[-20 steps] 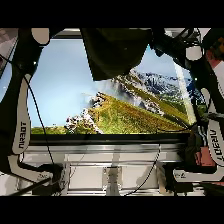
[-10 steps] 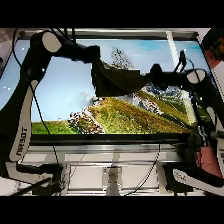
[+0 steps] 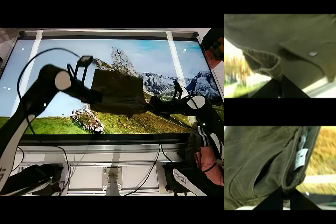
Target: Fold the clothes and pants, and hang the long-sleeved shirts on hangers.
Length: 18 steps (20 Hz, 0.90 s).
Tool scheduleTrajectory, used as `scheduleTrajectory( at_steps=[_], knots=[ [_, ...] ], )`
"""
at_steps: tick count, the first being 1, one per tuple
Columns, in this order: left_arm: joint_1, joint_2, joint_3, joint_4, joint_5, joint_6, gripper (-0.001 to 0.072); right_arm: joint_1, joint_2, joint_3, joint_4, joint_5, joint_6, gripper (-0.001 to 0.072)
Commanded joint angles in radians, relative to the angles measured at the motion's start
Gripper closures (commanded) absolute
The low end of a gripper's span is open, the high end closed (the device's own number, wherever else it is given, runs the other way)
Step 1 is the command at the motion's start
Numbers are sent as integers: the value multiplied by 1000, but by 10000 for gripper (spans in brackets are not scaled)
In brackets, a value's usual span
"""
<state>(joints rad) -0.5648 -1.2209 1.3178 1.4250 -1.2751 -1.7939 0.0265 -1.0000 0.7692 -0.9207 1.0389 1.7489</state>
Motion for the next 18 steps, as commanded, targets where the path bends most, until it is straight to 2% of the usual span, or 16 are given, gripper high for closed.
scheduleTrajectory(
  at_steps=[1,5,9,14,18],
  knots=[
    [-68,158,-241,65,37,-161,698,0,40,-18,-55,115,5,682],
    [-144,269,-340,71,36,-247,697,0,98,-18,-87,212,24,682],
    [-158,297,-337,68,83,-275,697,0,166,-15,-66,245,48,683],
    [-61,268,-280,71,388,-275,698,-1,121,38,-37,135,46,683],
    [55,142,-201,63,509,-275,697,0,3,157,8,53,29,683]
  ],
)
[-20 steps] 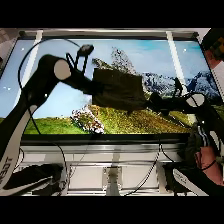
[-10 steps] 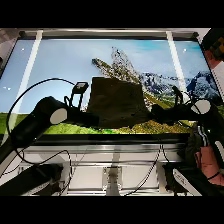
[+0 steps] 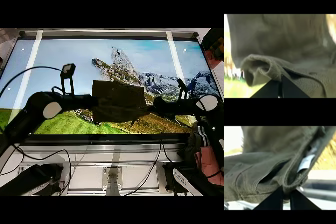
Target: Fold the clothes and pants, and hang the long-sleeved shirts on hangers.
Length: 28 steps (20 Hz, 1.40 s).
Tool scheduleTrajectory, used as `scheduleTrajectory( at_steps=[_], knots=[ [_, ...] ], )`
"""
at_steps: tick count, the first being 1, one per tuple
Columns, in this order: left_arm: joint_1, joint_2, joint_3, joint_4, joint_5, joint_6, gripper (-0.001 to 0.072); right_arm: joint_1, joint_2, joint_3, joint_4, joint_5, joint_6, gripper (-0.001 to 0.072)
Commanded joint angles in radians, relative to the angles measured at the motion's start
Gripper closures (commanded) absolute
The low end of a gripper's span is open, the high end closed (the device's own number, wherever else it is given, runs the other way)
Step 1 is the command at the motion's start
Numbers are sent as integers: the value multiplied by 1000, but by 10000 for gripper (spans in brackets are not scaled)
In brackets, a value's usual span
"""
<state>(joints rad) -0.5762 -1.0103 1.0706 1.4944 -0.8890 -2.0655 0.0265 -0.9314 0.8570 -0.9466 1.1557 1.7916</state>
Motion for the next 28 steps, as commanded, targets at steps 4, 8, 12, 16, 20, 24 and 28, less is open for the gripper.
scheduleTrajectory(
  at_steps=[4,8,12,16,20,24,28],
  knots=[
    [116,-201,76,-6,233,-4,696,0,-224,206,45,-193,-10,683],
    [156,-301,76,-87,388,-41,696,10,-385,290,64,-312,23,683],
    [163,-387,79,-139,544,-42,696,76,-533,340,66,-454,47,683],
    [179,-449,105,-157,568,-41,696,113,-651,439,108,-571,71,683],
    [212,-489,107,-157,663,-41,695,111,-740,512,103,-709,109,680],
    [239,-536,108,-162,932,-42,325,111,-785,539,100,-792,95,135],
    [271,-549,108,-164,994,-42,327,110,-786,567,55,-772,32,135]
  ],
)
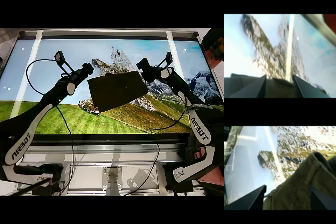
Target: Fold the clothes and pants, and hang the long-sleeved shirts on hangers.
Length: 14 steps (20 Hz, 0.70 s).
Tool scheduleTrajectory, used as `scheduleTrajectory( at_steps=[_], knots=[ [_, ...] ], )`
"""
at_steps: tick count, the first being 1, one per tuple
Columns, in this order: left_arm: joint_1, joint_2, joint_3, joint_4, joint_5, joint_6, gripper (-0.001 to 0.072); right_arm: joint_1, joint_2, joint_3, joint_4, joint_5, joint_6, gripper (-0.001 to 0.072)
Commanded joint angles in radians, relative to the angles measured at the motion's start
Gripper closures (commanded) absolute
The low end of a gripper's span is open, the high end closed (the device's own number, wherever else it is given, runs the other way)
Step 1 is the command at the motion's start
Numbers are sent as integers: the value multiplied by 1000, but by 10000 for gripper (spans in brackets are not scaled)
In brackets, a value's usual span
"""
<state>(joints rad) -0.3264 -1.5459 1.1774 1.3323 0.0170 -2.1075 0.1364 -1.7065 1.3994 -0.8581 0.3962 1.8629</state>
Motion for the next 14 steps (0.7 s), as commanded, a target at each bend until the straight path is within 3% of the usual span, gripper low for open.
scheduleTrajectory(
  at_steps=[1,3,4,5,6,8,11,14],
  knots=[
    [30,-9,1,-2,87,0,327,-3,-11,47,-55,4,-54,135],
    [45,23,1,-2,61,1,350,-26,-10,113,-100,85,-109,139],
    [50,55,1,-2,29,1,370,-48,-10,154,-126,141,-132,266],
    [57,92,1,-1,-8,2,393,-77,-10,201,-145,208,-152,565],
    [64,138,1,6,-72,2,519,-113,-10,248,-153,296,-169,684],
    [67,236,1,7,-203,42,691,-190,-10,332,-150,457,-256,682],
    [54,408,1,4,-377,266,691,-322,-11,372,21,669,-453,685],
    [30,585,1,1,-441,306,680,-462,-72,370,341,952,-633,685]
  ],
)
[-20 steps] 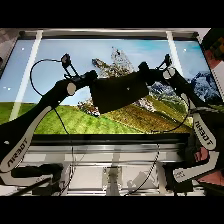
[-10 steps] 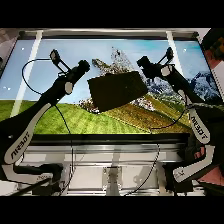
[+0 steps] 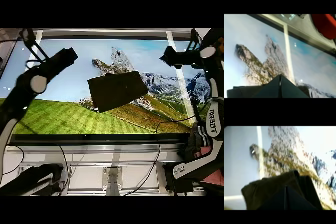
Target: Fold the clothes and pants, and hang the long-sleeved shirts on hangers.
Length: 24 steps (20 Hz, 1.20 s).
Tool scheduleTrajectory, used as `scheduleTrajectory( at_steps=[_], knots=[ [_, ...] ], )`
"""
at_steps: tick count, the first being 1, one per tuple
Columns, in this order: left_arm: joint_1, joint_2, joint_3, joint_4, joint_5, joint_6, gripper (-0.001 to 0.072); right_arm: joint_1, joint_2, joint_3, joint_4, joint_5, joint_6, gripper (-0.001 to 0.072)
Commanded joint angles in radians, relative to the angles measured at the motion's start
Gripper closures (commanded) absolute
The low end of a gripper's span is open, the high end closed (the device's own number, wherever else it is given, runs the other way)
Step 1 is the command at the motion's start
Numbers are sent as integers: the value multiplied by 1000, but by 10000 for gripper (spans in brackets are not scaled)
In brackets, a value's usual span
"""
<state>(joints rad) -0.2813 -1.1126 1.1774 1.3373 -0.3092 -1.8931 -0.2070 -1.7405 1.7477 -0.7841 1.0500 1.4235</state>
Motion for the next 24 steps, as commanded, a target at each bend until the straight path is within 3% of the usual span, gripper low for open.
scheduleTrajectory(
  at_steps=[1,3,4,5,6,9,17,24],
  knots=[
    [-27,208,1,-3,-115,93,645,-154,-80,22,365,409,-211,685],
    [-37,294,1,-4,-119,94,252,-179,-161,21,455,582,-206,679],
    [-37,326,1,-4,-129,94,229,-172,-192,21,409,586,-182,594],
    [-37,349,1,-4,-134,94,229,-153,-211,22,306,547,-127,277],
    [-37,365,1,-7,-134,94,229,-130,-222,22,195,504,-72,44],
    [-37,377,1,-39,-144,91,229,-61,-245,22,-6,441,-5,36],
    [-37,375,1,-42,-193,91,229,60,-312,26,0,394,1,21],
    [-37,375,1,-41,-193,91,229,72,-389,113,-1,401,77,21]
  ],
)
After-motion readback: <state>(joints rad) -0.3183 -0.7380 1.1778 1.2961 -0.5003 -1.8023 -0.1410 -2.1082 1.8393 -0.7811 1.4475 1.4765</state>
